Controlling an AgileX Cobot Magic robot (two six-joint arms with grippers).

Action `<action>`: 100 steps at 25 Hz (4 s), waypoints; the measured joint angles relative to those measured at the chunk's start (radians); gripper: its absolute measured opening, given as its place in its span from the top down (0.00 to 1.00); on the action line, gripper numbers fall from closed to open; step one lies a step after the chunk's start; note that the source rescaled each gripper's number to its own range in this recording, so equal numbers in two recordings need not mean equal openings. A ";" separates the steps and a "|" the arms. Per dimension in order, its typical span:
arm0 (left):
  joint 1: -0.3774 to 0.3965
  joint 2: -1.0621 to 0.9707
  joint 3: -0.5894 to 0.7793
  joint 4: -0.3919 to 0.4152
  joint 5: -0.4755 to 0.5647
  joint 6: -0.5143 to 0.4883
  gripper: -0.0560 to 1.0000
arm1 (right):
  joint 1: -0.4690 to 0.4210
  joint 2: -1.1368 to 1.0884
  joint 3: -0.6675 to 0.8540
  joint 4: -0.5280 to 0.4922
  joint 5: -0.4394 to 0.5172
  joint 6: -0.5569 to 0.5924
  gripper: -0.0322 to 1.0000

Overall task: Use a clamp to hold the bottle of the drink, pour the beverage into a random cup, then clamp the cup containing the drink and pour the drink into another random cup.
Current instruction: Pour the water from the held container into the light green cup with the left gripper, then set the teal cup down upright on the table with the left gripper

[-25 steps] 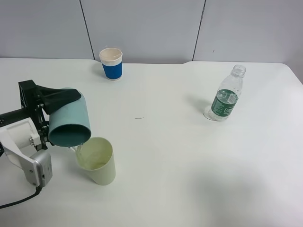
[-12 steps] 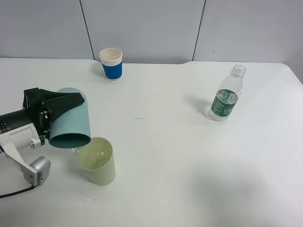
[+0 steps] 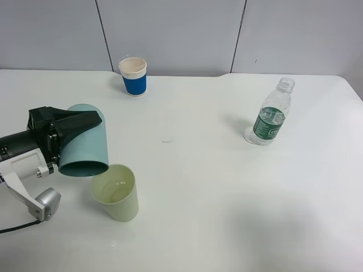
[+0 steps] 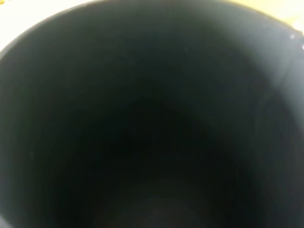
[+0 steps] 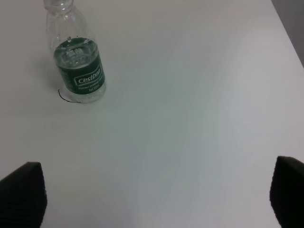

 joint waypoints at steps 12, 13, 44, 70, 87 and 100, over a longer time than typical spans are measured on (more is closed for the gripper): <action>0.000 0.000 0.000 0.006 0.001 -0.495 0.93 | 0.000 0.000 0.000 0.000 0.000 0.000 0.05; 0.000 0.000 0.000 0.003 0.001 -0.573 0.93 | 0.000 0.000 0.000 0.000 0.000 0.000 0.05; 0.000 0.002 -0.250 -0.121 0.151 -1.718 0.93 | 0.000 0.000 0.000 0.000 0.000 0.000 0.05; -0.130 0.321 -0.593 -0.078 0.298 -2.018 0.93 | 0.000 0.000 0.000 0.000 0.000 0.000 0.05; -0.130 0.552 -0.817 0.459 0.215 -2.258 0.93 | 0.000 0.000 0.000 0.000 0.000 0.000 0.05; -0.087 0.708 -1.027 0.758 0.111 -2.348 0.93 | 0.000 0.000 0.000 0.000 0.000 0.000 0.05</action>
